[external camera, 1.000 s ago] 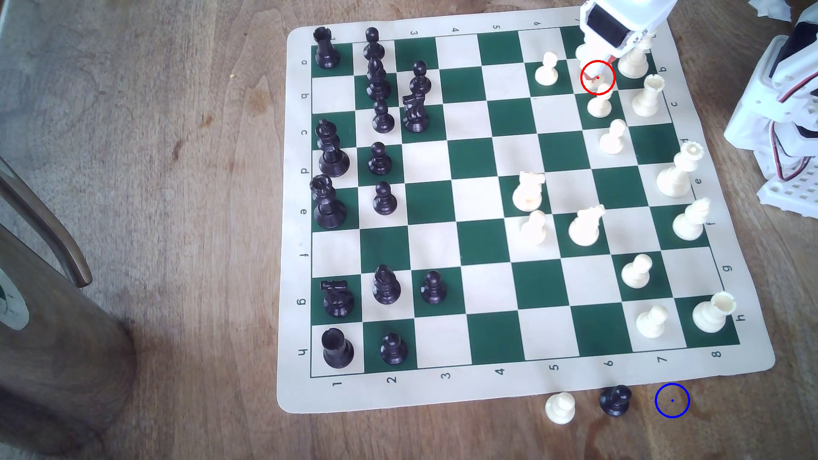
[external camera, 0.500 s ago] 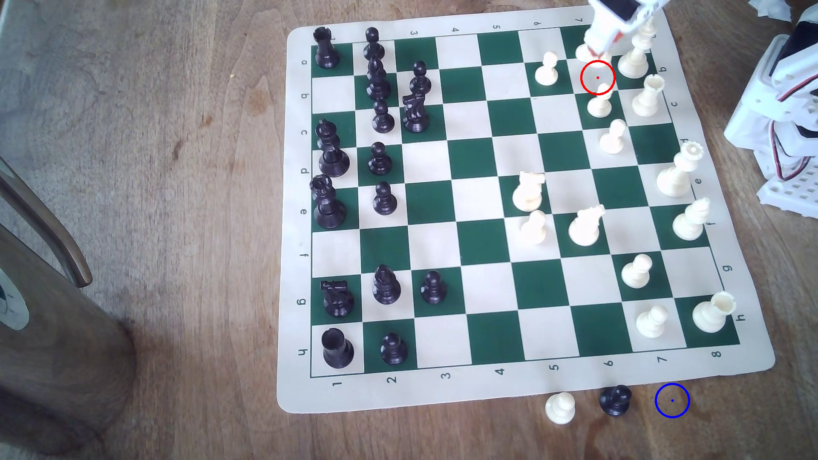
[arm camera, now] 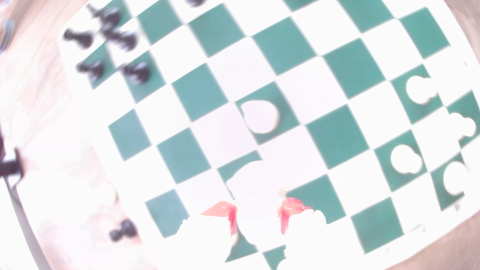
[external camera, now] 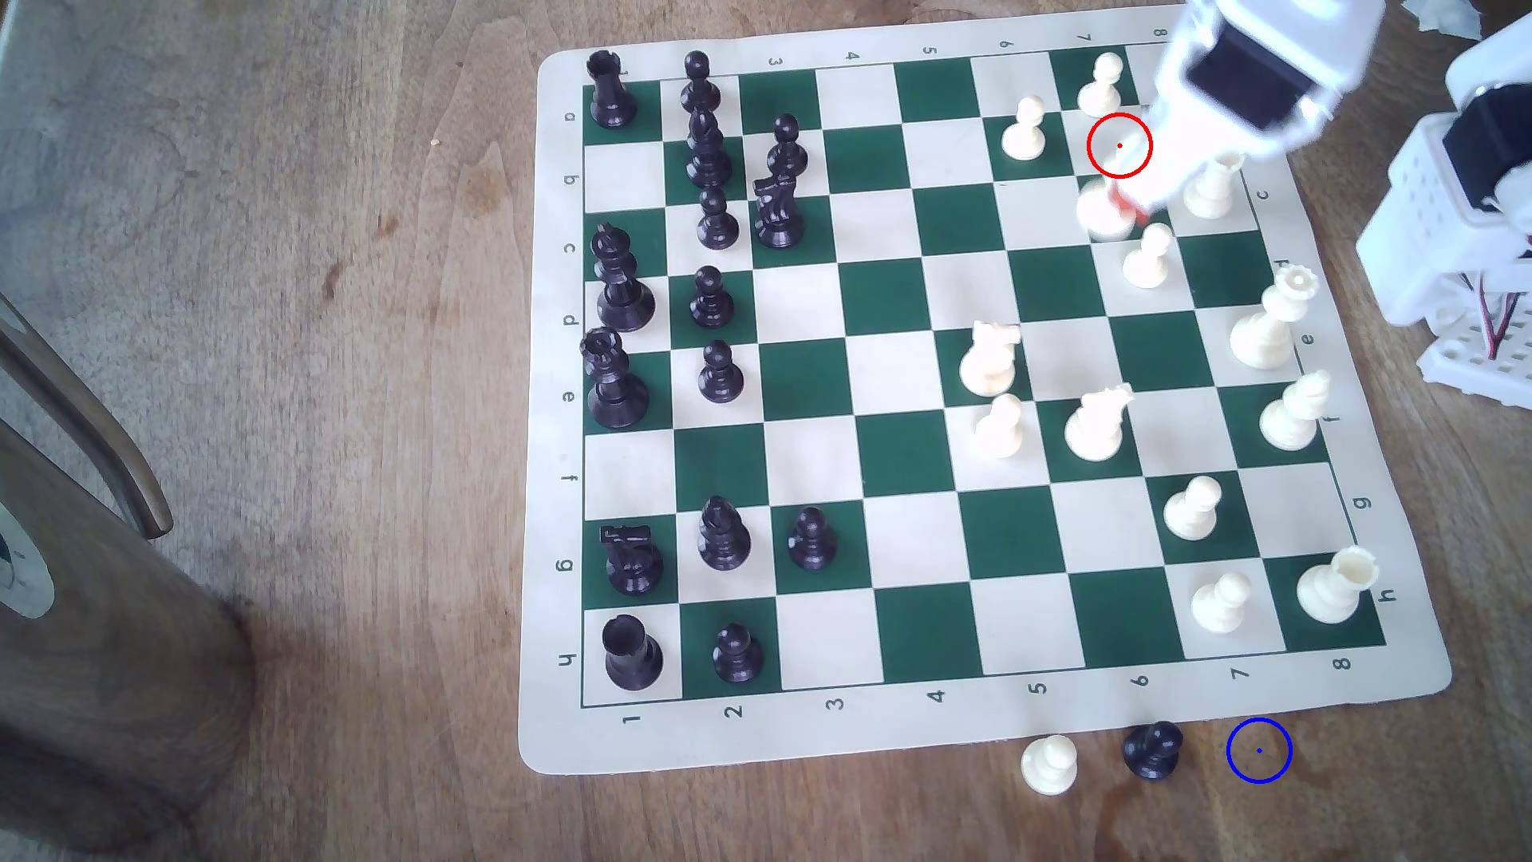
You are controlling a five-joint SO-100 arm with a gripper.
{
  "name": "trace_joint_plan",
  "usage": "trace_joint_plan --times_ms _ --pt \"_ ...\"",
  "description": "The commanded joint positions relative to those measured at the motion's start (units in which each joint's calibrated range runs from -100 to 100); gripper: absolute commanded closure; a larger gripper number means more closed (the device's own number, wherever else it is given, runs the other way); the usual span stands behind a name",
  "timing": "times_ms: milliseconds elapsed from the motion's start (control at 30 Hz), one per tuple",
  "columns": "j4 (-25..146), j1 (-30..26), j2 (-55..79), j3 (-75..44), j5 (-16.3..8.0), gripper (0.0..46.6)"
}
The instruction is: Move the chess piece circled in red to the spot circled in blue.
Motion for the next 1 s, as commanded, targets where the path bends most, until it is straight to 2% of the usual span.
trace_joint_plan --times_ms 0,67,233,267,400,633,967 --pt "-1.9 -8.9 1.1 -7.0 -0.2 46.4" --pt "-2.5 -11.5 3.8 -8.2 -0.1 46.4" --pt "-6.0 -23.8 13.2 -9.5 0.1 46.4" --pt "-7.2 -28.1 17.3 -10.7 0.1 46.4" --pt "-8.6 -35.7 26.8 -16.9 0.7 46.4" --pt "-12.8 -41.1 35.6 -20.4 2.7 46.4" --pt "-19.4 -39.6 40.3 -12.2 3.5 46.4"
